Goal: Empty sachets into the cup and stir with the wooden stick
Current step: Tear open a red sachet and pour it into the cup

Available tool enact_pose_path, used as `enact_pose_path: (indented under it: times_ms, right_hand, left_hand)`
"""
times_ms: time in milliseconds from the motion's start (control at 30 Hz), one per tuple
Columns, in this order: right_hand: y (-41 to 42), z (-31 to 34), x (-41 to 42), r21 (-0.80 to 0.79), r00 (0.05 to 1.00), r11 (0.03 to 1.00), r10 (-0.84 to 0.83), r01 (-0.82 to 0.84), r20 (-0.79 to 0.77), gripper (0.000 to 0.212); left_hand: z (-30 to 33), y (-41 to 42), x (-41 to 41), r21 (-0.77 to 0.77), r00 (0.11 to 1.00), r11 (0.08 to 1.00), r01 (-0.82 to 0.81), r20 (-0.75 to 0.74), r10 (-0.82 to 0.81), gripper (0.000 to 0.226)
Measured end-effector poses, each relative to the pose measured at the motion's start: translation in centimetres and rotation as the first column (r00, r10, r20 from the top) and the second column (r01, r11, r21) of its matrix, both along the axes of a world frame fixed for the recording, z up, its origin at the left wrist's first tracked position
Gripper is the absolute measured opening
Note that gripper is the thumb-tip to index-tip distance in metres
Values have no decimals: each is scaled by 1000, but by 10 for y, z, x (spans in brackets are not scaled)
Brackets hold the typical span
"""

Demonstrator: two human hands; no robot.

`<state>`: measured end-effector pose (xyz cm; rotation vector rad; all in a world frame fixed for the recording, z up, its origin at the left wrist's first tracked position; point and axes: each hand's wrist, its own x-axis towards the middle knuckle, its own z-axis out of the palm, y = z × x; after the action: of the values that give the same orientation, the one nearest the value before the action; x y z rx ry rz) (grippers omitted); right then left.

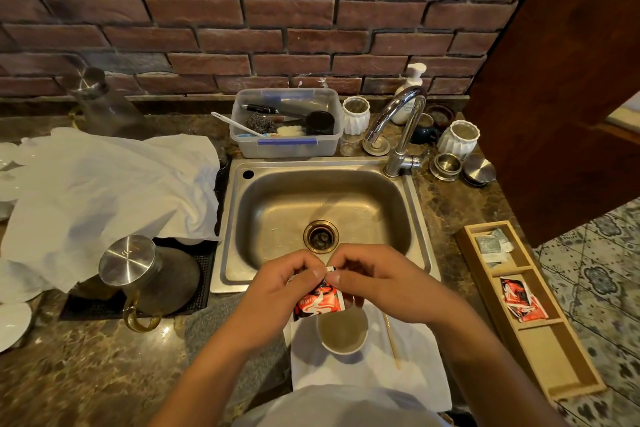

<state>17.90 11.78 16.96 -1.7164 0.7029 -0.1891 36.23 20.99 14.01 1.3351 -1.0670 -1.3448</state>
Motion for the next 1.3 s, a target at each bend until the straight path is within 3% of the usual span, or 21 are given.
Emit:
enact_pose_path:
  times_ms: [200, 400, 500, 567, 633, 1000, 1100, 1300]
  right_hand:
    - [0, -2, 0, -55, 996, 997, -52, 57, 79, 16]
    - [2, -6, 3, -261, 992, 959, -92, 112, 86, 17]
    - [5, -11, 7, -500, 992, 857, -95, 121, 78, 16]
    - [10, -15, 10, -696, 991, 706, -118, 129, 64, 13]
    - [15, -17, 12, -768, 983, 617, -158, 172, 93, 12]
    - [13, -11, 10, -582, 972, 782, -222, 223, 74, 21]
    - [12, -11, 9, -523, 972, 821, -226, 230, 73, 21]
    - [9, -5, 4, -232, 965, 939, -233, 256, 120, 6]
  left_hand:
    - [2, -2, -3, 17, 993, 999, -44, -113, 46, 32]
    - [2, -5, -12, 80, 965, 988, -132, -220, 146, 19]
    - [4, -6, -17, 147, 933, 974, -171, -295, 208, 16]
    - [5, -7, -20, 185, 891, 964, -191, -379, 249, 16]
    - [7, -9, -20, 186, 862, 962, -201, -433, 264, 19]
    - [11, -5, -8, 138, 927, 979, -152, -324, 190, 15]
    - [10, -4, -5, 111, 951, 986, -124, -271, 150, 28]
    - [6, -3, 1, 96, 969, 992, -84, -224, 104, 33]
